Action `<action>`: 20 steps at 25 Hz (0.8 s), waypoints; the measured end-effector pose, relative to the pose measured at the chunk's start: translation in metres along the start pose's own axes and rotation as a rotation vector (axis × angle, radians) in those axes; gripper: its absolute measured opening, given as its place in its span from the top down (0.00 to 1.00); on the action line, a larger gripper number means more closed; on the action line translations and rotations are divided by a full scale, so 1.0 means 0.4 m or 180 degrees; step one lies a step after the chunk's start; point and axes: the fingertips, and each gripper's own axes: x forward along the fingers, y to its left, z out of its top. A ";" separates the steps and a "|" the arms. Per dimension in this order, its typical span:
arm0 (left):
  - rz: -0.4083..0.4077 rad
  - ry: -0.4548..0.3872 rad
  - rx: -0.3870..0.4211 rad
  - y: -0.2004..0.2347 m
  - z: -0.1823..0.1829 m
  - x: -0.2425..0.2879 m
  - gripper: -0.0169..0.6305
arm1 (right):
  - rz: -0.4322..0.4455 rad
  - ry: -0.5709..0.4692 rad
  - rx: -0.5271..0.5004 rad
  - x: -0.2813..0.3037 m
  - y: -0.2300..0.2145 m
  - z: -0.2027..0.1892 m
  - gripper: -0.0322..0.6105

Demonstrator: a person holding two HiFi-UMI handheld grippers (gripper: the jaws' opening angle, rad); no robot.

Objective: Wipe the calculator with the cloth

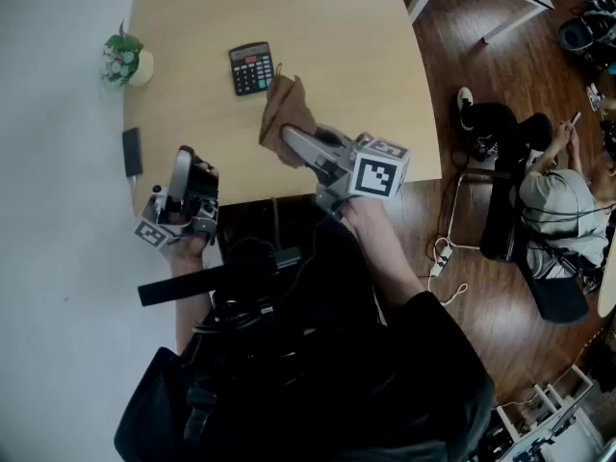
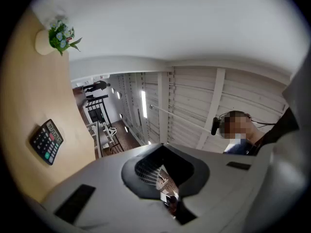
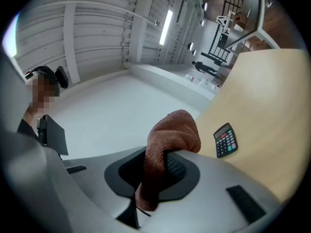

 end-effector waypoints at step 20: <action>0.0946 0.1843 0.0054 0.586 -0.116 -0.082 0.74 | -0.1242 0.0391 -0.0537 0.175 -0.214 0.004 0.87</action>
